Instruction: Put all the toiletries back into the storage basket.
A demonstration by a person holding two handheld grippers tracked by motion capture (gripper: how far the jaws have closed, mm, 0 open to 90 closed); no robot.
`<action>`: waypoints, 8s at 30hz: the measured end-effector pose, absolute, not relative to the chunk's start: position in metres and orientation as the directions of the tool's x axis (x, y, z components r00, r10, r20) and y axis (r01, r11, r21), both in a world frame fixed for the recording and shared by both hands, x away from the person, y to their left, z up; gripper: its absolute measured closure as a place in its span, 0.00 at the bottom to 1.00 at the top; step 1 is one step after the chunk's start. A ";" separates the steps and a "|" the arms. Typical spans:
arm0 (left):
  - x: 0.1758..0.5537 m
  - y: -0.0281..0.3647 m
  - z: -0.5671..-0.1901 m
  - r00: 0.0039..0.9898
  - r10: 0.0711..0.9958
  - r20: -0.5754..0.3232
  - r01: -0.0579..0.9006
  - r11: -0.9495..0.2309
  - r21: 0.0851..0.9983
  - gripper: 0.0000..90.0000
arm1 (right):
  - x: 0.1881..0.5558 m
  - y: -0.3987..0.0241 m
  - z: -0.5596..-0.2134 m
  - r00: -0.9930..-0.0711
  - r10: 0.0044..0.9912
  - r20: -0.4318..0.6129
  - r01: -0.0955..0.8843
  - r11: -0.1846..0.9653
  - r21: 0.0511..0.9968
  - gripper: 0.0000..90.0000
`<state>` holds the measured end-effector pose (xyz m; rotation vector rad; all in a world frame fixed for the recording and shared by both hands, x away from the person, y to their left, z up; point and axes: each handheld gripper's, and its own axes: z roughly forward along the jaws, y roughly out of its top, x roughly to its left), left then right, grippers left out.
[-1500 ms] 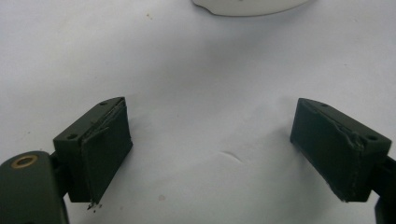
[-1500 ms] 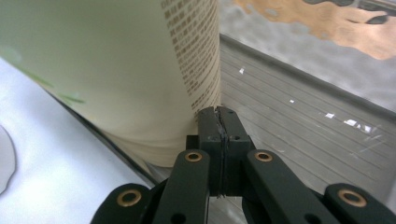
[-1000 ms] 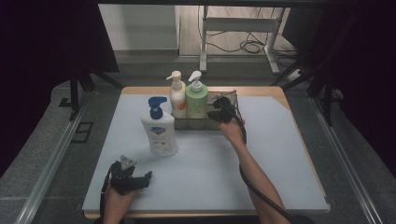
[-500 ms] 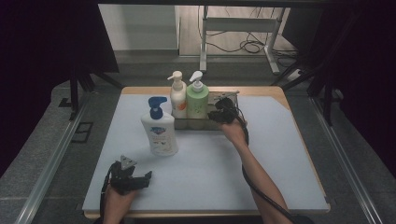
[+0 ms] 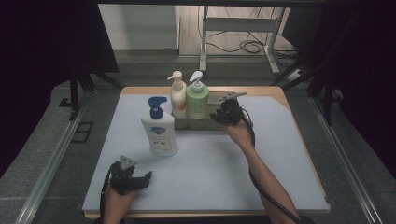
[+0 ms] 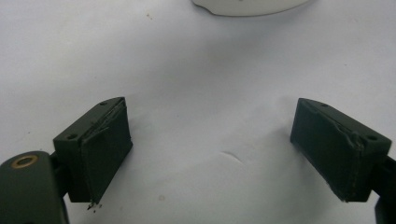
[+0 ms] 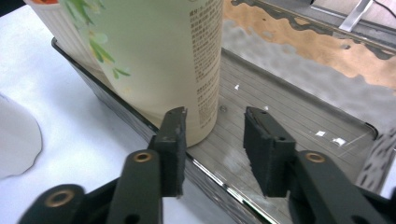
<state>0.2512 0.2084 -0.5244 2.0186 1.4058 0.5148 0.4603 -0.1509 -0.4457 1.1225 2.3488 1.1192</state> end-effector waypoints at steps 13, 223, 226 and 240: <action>0.251 0.208 -0.524 0.358 0.933 -0.031 0.692 -0.242 0.680 0.13 | 0.444 -0.170 -0.438 -0.644 0.763 0.049 0.513 0.384 0.768 0.40; 0.294 0.095 -0.514 0.700 0.712 -0.055 0.515 -0.450 0.729 0.94 | 0.275 -0.277 -0.522 -0.665 0.747 0.002 0.543 0.482 0.688 0.00; 0.292 0.098 -0.512 0.698 0.714 -0.055 0.516 -0.447 0.730 0.91 | 0.275 -0.277 -0.522 -0.666 0.746 0.003 0.544 0.483 0.686 0.00; 0.280 0.115 -0.510 0.668 0.744 -0.027 0.525 -0.445 0.726 0.67 | 0.272 -0.273 -0.515 -0.691 0.722 -0.024 0.505 0.507 0.699 0.00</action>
